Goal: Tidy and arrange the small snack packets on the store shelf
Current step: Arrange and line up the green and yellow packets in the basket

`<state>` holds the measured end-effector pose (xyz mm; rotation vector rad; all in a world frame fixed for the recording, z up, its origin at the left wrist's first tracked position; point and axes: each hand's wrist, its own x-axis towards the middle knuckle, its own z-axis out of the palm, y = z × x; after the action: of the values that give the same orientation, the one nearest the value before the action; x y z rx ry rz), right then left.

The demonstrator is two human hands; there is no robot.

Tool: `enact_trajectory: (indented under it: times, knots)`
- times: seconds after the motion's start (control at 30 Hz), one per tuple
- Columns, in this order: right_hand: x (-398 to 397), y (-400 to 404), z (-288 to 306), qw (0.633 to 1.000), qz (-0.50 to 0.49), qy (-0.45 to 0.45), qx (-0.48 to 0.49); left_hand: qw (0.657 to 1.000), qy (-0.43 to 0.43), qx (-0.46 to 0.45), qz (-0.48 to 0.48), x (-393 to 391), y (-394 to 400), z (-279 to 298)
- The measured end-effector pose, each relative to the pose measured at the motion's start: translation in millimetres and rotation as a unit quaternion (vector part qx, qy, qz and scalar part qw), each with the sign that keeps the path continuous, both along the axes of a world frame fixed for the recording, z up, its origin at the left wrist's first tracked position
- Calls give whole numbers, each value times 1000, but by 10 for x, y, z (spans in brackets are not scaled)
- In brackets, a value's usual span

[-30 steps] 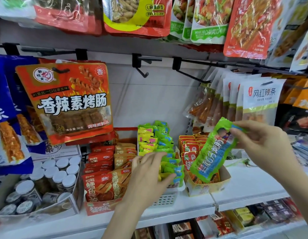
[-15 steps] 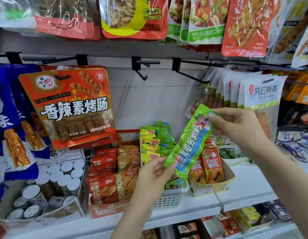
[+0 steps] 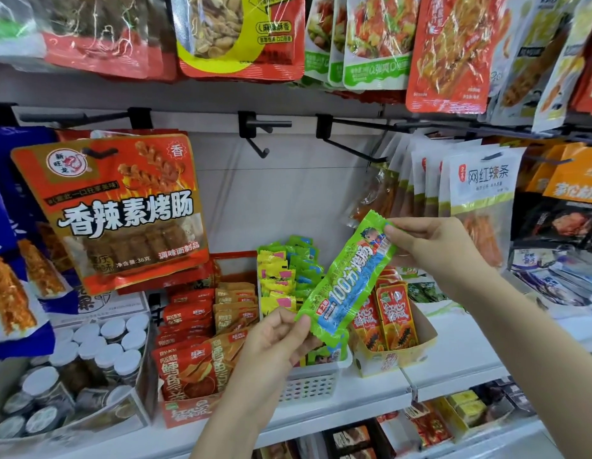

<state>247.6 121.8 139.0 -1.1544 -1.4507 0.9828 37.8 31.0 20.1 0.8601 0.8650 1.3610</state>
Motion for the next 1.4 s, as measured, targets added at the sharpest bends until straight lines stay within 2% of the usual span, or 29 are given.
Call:
enact_trajectory:
  times: [0.1,0.23,0.33,0.4,0.5,0.57,0.63,0.83,0.9,0.97,1.0,1.07,1.13,1.2,1.3,1.33,1.37,1.4]
  knots:
    - [-5,-12,-14,999,12,45,-6,991,-119,-10,-53,19,18,49]
    - [-64,-36,-71,984,88,151,-40,935,-303,-91,-161,41,-9,197]
    - [-122,-37,-122,975,114,185,-51,913,-362,-88,-166,69,-43,196]
    - [-137,-40,-134,975,116,176,-72,937,-314,-67,-134,103,-46,166]
    - [-82,-45,-144,959,160,184,-146,994,-107,-7,-14,148,-40,162]
    - [-44,-52,-157,958,179,175,-144,997,24,38,61,140,-39,150]
    - [-29,-44,-181,968,163,151,-117,988,91,76,97,120,-44,127]
    - [-32,-35,-164,976,146,118,-109,984,118,92,95,78,-63,122]
    - [-29,-43,-159,977,148,111,-104,987,97,93,90,73,-50,101]
    - [-28,-62,-147,973,159,133,-103,998,-15,44,41,59,-53,118]
    - [-26,-72,-141,967,171,155,-104,995,-96,4,-19,56,-65,152]
    - [-29,-93,-129,956,198,187,-108,964,-206,-69,-150,52,-100,220]
    - [-44,-109,-136,950,224,190,-104,945,-242,-94,-201,60,-108,224]
    - [-46,-114,-143,950,231,184,-102,945,-262,-88,-174,91,-86,191]
    - [30,-98,-73,948,225,173,-143,971,-219,-51,-82,88,-41,145]
    - [81,-86,-22,947,219,160,-170,987,-152,-28,-41,57,-22,134]
    - [129,-76,33,947,210,146,-195,999,-49,-2,6,17,-1,132]
    - [174,-75,83,947,202,132,-213,996,71,28,52,-24,19,135]
